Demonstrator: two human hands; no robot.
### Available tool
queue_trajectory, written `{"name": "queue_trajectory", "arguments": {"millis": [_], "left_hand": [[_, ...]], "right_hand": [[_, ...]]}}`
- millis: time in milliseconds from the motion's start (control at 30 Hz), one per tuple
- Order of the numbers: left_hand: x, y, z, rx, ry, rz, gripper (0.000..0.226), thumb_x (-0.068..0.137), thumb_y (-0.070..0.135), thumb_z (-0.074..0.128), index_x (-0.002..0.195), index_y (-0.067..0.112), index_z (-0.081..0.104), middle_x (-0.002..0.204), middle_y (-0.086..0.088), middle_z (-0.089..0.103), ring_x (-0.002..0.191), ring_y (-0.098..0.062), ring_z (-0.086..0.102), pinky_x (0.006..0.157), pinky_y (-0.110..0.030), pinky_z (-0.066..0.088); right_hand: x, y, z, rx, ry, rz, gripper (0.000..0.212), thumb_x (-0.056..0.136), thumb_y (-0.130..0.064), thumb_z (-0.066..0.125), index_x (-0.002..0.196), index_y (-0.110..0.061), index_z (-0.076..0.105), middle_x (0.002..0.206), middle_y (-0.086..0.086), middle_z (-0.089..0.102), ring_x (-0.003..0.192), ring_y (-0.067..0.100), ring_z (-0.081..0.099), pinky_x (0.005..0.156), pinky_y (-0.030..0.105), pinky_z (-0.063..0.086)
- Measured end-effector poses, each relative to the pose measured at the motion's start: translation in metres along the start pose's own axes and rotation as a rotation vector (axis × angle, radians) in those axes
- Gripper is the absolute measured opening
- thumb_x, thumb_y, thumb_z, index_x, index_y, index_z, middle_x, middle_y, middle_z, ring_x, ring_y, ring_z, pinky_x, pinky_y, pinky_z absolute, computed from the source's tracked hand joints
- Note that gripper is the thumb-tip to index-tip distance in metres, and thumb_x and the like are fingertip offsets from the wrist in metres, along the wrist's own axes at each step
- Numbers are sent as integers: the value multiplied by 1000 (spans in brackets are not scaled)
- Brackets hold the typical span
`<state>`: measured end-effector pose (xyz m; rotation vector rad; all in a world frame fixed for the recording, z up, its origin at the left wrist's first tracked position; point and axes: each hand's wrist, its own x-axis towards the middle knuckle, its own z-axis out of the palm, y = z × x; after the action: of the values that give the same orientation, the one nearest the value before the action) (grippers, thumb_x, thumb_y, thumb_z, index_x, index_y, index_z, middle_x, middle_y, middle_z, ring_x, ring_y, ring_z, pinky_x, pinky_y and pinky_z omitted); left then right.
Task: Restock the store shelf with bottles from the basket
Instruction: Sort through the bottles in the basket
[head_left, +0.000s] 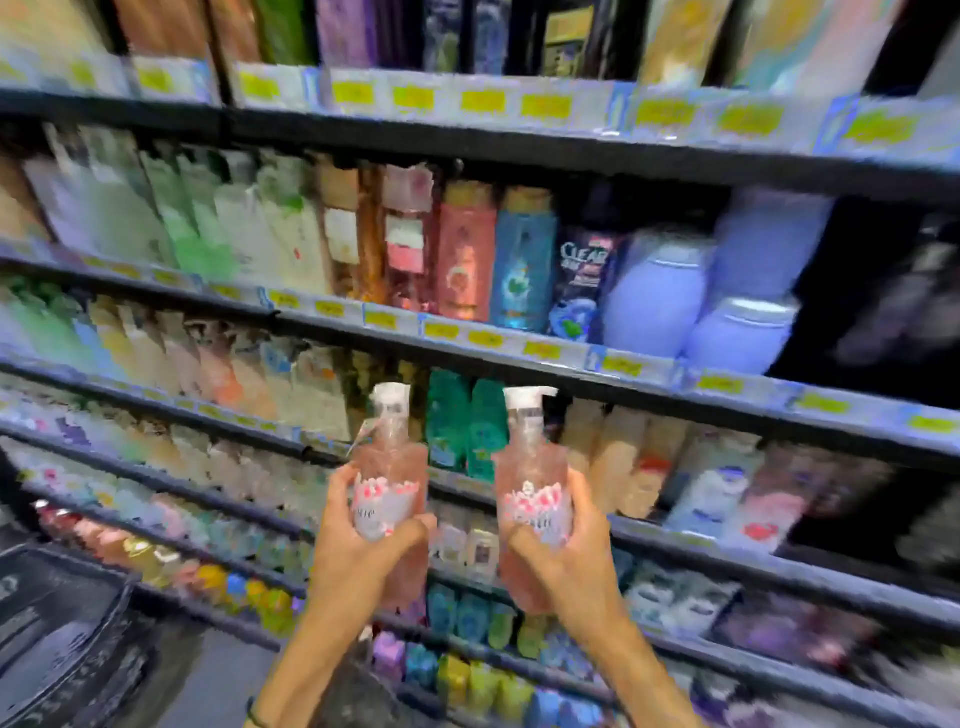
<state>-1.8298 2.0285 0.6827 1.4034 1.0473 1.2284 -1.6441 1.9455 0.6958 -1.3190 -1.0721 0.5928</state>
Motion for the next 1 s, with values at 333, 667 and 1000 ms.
{"name": "queue_trajectory", "arguments": {"millis": [333, 667, 1000], "left_hand": [[-49, 89, 163, -160, -389, 220, 79, 46, 44, 85, 116, 22, 56, 96, 5, 72, 82, -11, 68, 74, -28, 57], [-102, 121, 312, -215, -487, 234, 65, 58, 31, 93, 111, 18, 58, 89, 4, 70, 69, 4, 64, 64, -8, 48], [-114, 136, 440, -246, -352, 219, 76, 56, 54, 91, 117, 25, 56, 109, -18, 67, 89, -45, 65, 77, -70, 53]], "right_hand": [[-69, -70, -172, -126, 453, -141, 62, 66, -46, 74, 121, -22, 57, 101, -12, 70, 91, 6, 67, 80, 22, 53], [-86, -69, -319, -150, 586, -184, 49, 67, -51, 70, 108, -28, 59, 92, -10, 69, 80, 7, 65, 72, 19, 50], [-8, -51, -461, -131, 413, -214, 50, 71, -48, 74, 114, -29, 55, 101, -16, 67, 92, 6, 65, 80, 17, 49]]}}
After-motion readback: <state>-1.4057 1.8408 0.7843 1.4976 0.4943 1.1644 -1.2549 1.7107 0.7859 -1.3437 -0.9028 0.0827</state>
